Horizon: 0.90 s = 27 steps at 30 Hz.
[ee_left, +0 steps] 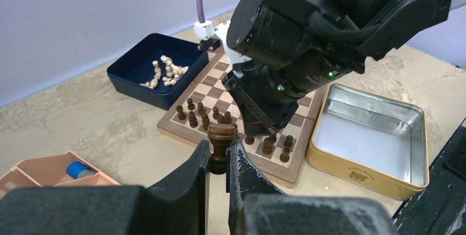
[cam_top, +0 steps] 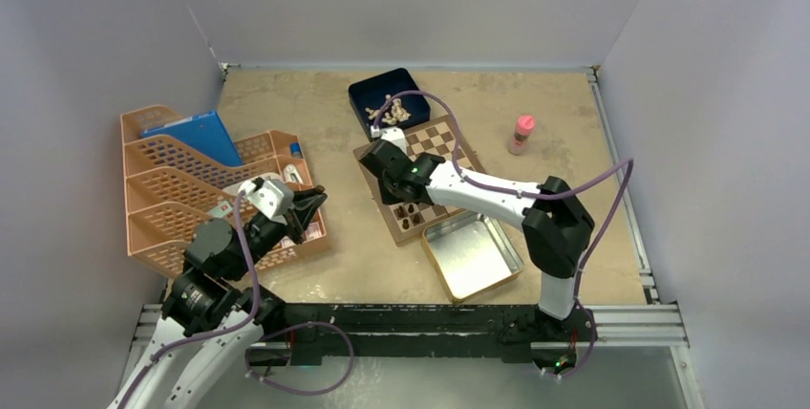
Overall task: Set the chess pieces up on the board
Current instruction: Place the chess piece on the chessboard.
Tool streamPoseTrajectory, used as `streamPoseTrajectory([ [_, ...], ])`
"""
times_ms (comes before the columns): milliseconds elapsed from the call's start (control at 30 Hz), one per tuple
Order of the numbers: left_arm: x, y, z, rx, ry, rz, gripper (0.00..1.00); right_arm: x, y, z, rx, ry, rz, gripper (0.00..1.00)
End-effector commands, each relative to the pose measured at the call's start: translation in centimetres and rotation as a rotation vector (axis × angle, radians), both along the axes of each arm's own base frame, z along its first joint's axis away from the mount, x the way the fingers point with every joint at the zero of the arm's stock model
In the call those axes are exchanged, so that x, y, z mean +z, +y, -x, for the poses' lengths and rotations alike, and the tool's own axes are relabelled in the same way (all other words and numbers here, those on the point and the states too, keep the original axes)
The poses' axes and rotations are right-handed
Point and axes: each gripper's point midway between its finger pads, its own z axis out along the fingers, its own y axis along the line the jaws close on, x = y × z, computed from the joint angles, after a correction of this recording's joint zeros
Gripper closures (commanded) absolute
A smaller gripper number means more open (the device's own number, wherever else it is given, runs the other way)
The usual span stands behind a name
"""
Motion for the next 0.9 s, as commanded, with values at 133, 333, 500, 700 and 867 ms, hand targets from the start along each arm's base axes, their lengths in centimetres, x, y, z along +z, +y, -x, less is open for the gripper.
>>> streamPoseTrajectory([
  [133,1.1,0.4,-0.1,0.025,-0.035,0.035,1.00,0.3,0.2,-1.2,-0.020,-0.032,0.030,1.00],
  [333,1.0,0.3,-0.1,0.019,-0.032,0.034,1.00,-0.5,0.2,-1.2,-0.018,-0.022,0.037,1.00],
  [500,1.1,0.2,-0.1,0.015,-0.033,0.036,1.00,-1.0,0.2,-1.1,-0.015,-0.013,0.045,0.99],
  [700,1.1,0.1,-0.1,0.010,-0.030,0.039,1.00,-1.2,-0.1,-1.1,-0.024,-0.015,0.058,0.98],
  [867,1.1,0.0,0.0,0.005,-0.028,0.039,1.00,-1.4,-0.4,-1.3,-0.032,-0.020,0.065,0.98],
])
